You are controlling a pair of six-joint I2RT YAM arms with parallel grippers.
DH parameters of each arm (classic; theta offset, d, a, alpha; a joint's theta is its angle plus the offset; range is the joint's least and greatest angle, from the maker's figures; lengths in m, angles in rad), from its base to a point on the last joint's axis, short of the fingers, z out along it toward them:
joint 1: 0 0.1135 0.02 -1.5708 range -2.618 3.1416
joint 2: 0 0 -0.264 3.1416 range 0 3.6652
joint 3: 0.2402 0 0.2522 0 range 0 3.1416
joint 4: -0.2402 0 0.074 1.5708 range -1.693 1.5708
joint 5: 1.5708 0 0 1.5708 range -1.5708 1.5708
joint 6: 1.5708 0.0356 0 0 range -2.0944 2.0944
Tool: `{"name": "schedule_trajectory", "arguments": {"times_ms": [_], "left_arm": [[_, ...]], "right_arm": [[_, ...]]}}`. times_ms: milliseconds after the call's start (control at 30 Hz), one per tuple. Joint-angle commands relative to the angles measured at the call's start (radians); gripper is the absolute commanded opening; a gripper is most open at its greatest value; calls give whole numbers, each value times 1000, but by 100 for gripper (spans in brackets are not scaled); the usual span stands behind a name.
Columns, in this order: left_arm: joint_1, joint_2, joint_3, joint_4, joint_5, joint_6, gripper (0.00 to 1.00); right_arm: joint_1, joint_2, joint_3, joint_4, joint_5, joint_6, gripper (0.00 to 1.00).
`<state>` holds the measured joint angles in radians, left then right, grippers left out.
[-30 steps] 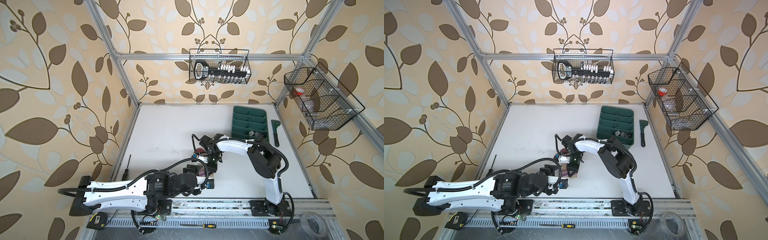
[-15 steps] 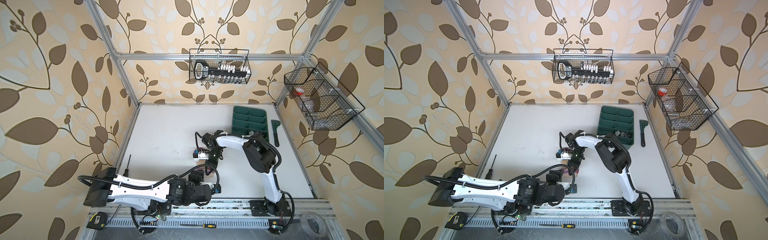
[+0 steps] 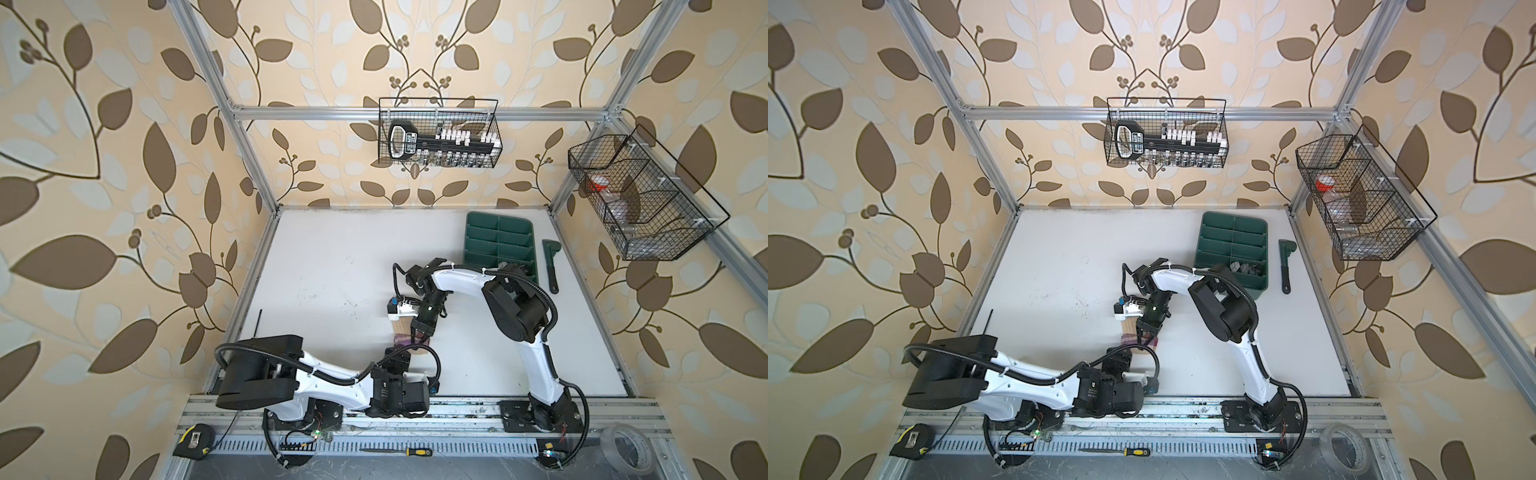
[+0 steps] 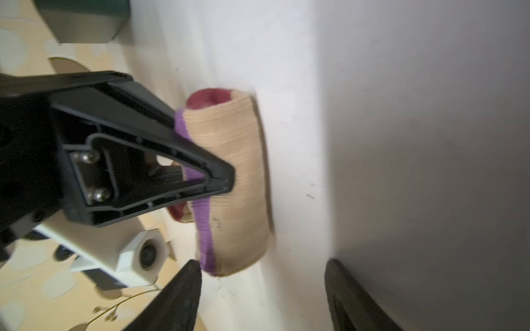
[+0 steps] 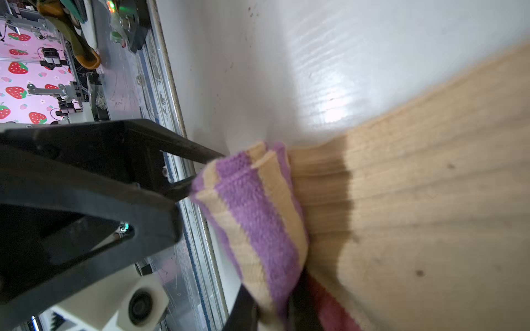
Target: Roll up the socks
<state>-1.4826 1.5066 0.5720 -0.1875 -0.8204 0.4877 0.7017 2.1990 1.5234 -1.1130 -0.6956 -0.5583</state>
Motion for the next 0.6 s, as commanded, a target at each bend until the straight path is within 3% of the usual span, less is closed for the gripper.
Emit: {"name": "schedule_trajectory", "arguments": {"times_ms": [0,367,567], "left_arm": [[31,21,-8,108,-33,18,65],[74,170,-5,237,-40,69,46],[80,230,19,267,-24,90,22]], "right_arm": [[-11,36,3,1,55,-30,0],[-8,52,18,-18,23,-40,0],[-6,58,17,-19,19,-38,0]]}}
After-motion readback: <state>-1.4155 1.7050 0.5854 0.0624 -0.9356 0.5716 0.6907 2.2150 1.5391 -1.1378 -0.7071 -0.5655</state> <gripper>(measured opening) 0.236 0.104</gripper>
